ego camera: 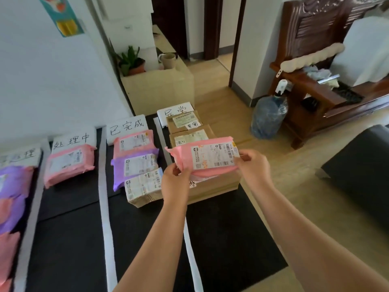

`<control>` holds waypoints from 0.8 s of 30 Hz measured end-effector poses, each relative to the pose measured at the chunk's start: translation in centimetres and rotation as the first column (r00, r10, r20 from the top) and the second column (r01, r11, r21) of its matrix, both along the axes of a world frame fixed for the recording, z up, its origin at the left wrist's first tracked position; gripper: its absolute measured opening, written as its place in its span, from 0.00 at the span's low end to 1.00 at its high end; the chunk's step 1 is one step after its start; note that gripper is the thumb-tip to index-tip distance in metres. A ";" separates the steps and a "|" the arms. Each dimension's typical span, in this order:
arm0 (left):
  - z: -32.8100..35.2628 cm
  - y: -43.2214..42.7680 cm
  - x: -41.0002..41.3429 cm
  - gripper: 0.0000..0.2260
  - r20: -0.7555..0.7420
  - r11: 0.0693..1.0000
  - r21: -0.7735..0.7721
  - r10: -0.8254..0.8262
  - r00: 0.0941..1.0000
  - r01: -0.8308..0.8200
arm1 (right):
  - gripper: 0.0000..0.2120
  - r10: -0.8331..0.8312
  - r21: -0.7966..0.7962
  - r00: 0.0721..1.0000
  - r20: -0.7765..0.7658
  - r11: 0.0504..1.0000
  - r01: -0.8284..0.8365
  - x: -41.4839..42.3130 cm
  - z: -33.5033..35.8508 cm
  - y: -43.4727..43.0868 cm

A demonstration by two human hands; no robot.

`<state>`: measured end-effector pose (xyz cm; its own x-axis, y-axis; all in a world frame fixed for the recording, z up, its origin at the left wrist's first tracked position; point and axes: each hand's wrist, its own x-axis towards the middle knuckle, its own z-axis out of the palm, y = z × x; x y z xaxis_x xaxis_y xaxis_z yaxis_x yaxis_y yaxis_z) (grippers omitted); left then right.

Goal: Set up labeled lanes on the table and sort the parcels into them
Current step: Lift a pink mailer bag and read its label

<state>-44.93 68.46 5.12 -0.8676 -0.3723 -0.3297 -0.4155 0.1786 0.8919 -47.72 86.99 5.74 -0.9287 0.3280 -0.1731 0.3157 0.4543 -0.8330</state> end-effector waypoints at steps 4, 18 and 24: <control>-1.0 -0.2 -4.1 0.10 -0.006 0.999 -0.027 0.026 1.000 -0.026 | 0.11 0.073 0.070 0.997 0.037 0.995 -0.076 -4.0 -1.0 -0.9; -3.5 -2.1 -10.8 0.12 0.129 0.997 -0.075 -0.001 0.992 0.011 | 0.17 0.258 0.206 0.941 0.218 0.931 -0.303 -12.5 -3.8 -3.4; -2.5 -2.0 -9.8 0.28 0.134 0.999 -0.030 0.035 0.990 -0.031 | 0.28 0.188 0.262 0.966 0.176 0.937 -0.230 -11.9 -2.4 -3.3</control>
